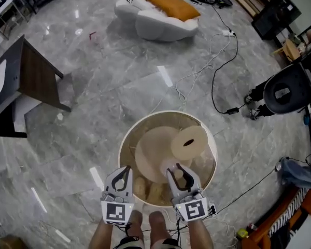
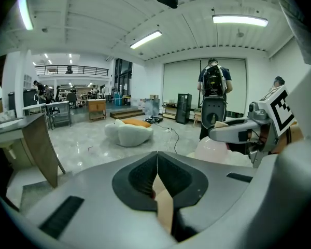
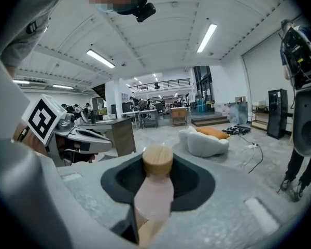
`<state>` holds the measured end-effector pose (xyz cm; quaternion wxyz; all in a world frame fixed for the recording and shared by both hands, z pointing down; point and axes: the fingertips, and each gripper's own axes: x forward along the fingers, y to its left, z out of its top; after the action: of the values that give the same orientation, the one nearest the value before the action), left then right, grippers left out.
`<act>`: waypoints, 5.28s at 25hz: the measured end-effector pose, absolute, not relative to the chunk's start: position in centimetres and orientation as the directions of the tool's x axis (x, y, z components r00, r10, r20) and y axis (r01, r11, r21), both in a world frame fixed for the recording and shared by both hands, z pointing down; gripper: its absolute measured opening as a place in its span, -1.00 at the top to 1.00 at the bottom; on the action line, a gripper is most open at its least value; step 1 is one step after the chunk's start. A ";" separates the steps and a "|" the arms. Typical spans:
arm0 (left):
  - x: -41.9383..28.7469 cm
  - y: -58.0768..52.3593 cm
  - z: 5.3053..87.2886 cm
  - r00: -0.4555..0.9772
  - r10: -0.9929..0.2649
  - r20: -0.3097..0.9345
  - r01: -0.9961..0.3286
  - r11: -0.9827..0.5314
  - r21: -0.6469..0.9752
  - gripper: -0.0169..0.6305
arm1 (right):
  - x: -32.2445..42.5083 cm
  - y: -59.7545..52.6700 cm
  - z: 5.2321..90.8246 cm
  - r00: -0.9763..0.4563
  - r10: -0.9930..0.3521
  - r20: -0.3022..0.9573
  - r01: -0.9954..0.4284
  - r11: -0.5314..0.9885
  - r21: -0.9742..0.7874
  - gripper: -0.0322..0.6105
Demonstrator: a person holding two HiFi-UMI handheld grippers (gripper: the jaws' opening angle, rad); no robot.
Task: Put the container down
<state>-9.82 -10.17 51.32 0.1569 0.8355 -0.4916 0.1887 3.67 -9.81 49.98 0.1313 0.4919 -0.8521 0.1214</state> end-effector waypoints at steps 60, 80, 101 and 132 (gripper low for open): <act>-12.0 -7.1 81.2 0.443 -0.653 0.615 -0.884 -0.432 0.178 0.89 | -0.3 -8.2 80.5 -0.521 -0.698 0.492 -0.818 0.572 -0.054 0.49; -12.1 -5.9 80.8 0.440 -0.661 0.609 -0.886 -0.430 0.173 0.89 | -0.8 -7.4 80.9 -0.504 -0.700 0.506 -0.818 0.575 -0.020 0.46; -11.6 -5.7 78.8 0.440 -0.670 0.599 -0.884 -0.440 0.157 0.89 | -0.5 -6.0 80.5 -0.512 -0.671 0.537 -0.813 0.580 -0.051 0.01; -9.1 -8.9 50.3 0.480 -0.772 0.416 -0.855 -0.519 0.023 0.89 | 3.9 -10.2 51.4 -0.442 -0.817 0.371 -0.877 0.480 0.012 0.29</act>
<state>-9.08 -8.92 50.31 0.1145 0.8526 -0.4769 0.1801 3.93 -10.18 51.39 0.1654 0.5017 -0.8441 0.0915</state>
